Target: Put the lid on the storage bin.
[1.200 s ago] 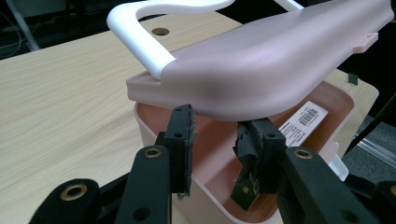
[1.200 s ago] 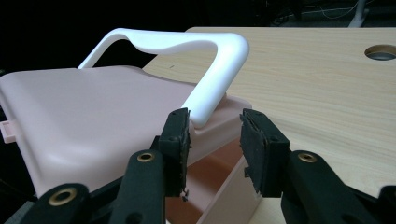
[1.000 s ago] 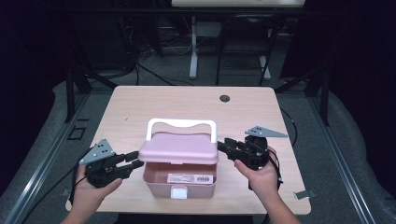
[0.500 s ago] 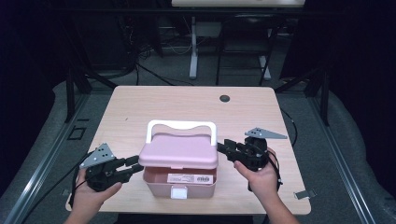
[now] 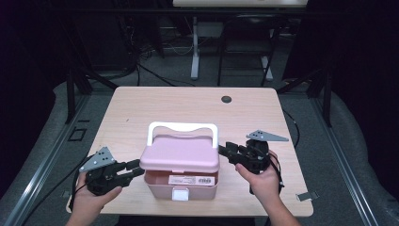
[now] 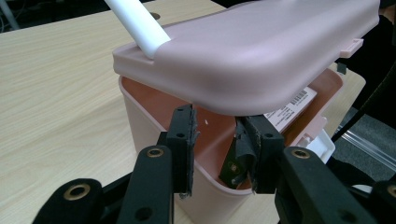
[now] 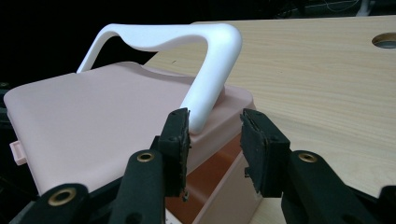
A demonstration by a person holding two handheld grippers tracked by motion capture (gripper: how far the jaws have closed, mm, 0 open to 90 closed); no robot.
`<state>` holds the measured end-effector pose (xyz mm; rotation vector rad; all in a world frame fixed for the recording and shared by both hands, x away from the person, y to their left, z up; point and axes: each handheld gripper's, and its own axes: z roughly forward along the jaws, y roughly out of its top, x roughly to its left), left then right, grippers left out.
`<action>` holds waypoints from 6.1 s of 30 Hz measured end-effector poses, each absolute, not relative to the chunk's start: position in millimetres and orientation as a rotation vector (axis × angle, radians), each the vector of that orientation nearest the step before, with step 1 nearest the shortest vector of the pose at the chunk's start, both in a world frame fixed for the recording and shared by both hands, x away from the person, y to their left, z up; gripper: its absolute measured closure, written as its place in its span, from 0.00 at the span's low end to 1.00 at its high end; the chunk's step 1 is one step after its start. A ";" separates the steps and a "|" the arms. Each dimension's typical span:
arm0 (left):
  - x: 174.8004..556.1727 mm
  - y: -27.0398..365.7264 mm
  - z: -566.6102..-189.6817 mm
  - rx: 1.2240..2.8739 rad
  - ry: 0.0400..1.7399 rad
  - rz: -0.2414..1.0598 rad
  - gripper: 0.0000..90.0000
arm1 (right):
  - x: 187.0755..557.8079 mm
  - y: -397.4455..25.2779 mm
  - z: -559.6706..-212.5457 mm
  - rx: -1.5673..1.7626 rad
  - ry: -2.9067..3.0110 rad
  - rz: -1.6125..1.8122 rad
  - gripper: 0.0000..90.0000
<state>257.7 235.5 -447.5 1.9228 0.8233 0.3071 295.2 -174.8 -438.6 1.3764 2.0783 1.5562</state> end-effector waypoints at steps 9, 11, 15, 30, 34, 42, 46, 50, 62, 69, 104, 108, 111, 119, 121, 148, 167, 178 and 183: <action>255.8 236.7 -450.4 1.924 0.820 0.299 0.75 | 294.9 -174.4 -440.6 1.383 2.079 1.556 0.69; 255.2 236.8 -450.7 1.925 0.822 0.296 0.75 | 294.9 -174.5 -441.2 1.383 2.079 1.557 0.69; 254.3 236.8 -451.9 1.925 0.822 0.297 0.75 | 294.5 -174.5 -441.5 1.383 2.077 1.559 0.69; 251.2 238.1 -456.8 1.929 0.826 0.282 0.76 | 295.0 -174.5 -441.5 1.387 2.075 1.562 0.68; 249.5 239.0 -458.4 1.920 0.836 0.278 0.76 | 295.1 -175.2 -441.7 1.396 2.075 1.560 0.68; 248.3 240.5 -462.1 1.930 0.843 0.271 0.76 | 295.2 -175.1 -442.4 1.394 2.079 1.559 0.68; 247.3 242.0 -464.2 1.922 0.848 0.265 0.76 | 294.9 -175.6 -443.1 1.395 2.075 1.563 0.68; 246.8 243.6 -465.8 1.928 0.854 0.266 0.76 | 294.9 -177.0 -443.2 1.403 2.070 1.564 0.68; 246.9 247.4 -469.6 1.940 0.879 0.270 0.77 | 295.1 -177.9 -443.2 1.408 2.068 1.564 0.68; 247.3 252.0 -470.1 1.925 0.886 0.271 0.78 | 295.4 -178.4 -443.7 1.415 2.066 1.564 0.68; 263.8 257.0 -470.2 1.916 0.928 0.282 0.78 | 295.2 -181.4 -450.3 1.441 2.056 1.571 0.68; 266.7 258.0 -469.7 1.918 0.936 0.285 0.77 | 295.2 -183.3 -451.3 1.450 2.049 1.574 0.68; 269.9 259.2 -471.3 1.914 0.948 0.288 0.77 | 294.8 -184.8 -451.5 1.451 2.043 1.575 0.67; 279.2 261.3 -473.1 1.903 0.977 0.291 0.76 | 296.3 -189.4 -454.6 1.471 2.026 1.580 0.67; 281.9 261.8 -473.8 1.897 0.983 0.295 0.76 | 296.8 -190.6 -456.2 1.477 2.020 1.575 0.67; 325.4 269.6 -484.7 1.867 1.086 0.312 0.74 | 304.6 -208.0 -479.2 1.561 1.949 1.503 0.67; 345.0 276.8 -506.3 1.846 1.166 0.317 0.73 | 309.2 -217.0 -498.4 1.597 1.927 1.420 0.67; 344.5 275.9 -515.4 1.841 1.180 0.335 0.66 | 309.2 -217.6 -510.5 1.601 1.915 1.395 0.66; 342.7 273.3 -520.7 1.858 1.184 0.344 0.62 | 308.5 -217.8 -514.0 1.606 1.907 1.409 0.65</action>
